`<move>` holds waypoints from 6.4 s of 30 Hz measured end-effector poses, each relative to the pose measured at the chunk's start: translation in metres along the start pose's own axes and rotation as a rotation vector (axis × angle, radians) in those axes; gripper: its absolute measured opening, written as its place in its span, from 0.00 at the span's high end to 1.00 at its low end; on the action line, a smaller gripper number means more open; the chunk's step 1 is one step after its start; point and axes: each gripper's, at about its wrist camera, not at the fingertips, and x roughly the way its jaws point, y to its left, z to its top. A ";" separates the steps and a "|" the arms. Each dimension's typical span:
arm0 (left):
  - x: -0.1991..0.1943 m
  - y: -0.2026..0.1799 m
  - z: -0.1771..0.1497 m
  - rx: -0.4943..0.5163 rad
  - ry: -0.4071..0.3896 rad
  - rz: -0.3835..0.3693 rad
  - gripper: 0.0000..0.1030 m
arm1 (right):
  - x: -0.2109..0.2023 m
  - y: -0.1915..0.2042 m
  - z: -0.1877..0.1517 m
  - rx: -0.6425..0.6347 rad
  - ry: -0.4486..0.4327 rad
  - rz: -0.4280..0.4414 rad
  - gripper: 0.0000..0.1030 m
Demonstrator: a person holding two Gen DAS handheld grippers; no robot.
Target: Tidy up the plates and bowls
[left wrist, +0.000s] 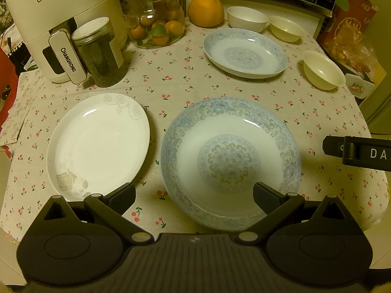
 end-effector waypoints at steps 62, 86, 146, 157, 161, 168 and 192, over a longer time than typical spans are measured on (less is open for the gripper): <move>0.052 -0.004 0.119 0.046 -0.087 -0.019 0.02 | 0.076 -0.021 0.097 0.207 0.080 0.083 0.00; 0.121 0.010 0.164 -0.140 -0.156 -0.167 0.31 | 0.147 -0.034 0.115 0.536 0.010 0.385 0.05; 0.127 0.021 0.132 -0.139 -0.102 -0.332 0.90 | 0.143 -0.060 0.086 0.477 0.041 0.359 0.89; 0.124 0.018 0.130 -0.113 -0.086 -0.291 0.89 | 0.140 -0.059 0.079 0.472 0.077 0.360 0.89; 0.123 0.018 0.130 -0.109 -0.085 -0.281 0.89 | 0.140 -0.057 0.080 0.461 0.077 0.349 0.89; 0.124 0.016 0.130 -0.092 -0.087 -0.267 0.88 | 0.141 -0.056 0.081 0.461 0.076 0.343 0.87; 0.080 0.032 0.114 0.029 -0.079 -0.333 0.13 | 0.098 -0.059 0.074 0.373 0.103 0.449 0.15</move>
